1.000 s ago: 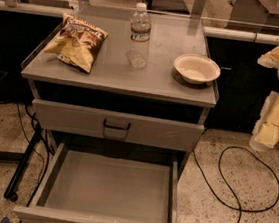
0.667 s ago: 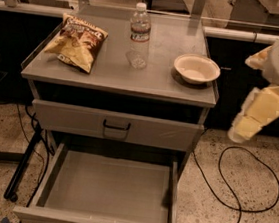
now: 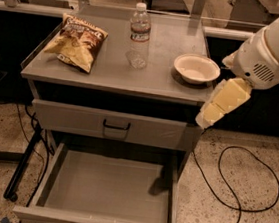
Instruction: Place water bottle into middle drawer
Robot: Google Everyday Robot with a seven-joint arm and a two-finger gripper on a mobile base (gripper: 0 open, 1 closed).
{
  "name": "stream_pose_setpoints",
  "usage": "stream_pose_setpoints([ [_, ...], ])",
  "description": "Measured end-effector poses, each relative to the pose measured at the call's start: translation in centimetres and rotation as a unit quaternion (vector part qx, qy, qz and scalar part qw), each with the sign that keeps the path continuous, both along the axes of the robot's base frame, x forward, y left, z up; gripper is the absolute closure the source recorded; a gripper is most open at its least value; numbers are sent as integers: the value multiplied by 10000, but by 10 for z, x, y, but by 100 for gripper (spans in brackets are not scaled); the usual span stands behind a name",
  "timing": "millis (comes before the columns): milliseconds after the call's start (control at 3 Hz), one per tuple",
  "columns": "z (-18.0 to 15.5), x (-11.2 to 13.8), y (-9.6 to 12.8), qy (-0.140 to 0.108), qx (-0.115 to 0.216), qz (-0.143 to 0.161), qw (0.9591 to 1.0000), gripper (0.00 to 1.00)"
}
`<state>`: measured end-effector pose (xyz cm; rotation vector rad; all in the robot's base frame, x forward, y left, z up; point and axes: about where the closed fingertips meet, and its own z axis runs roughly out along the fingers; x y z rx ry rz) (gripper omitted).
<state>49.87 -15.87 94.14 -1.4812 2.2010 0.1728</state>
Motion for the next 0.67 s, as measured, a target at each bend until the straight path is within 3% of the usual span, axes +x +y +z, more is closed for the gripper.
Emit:
stream_pose_setpoints([
  [333,-5,18,23,-11,402,15,9992,0],
  [667,-8,42,44,-52,867,-165,9961,0],
])
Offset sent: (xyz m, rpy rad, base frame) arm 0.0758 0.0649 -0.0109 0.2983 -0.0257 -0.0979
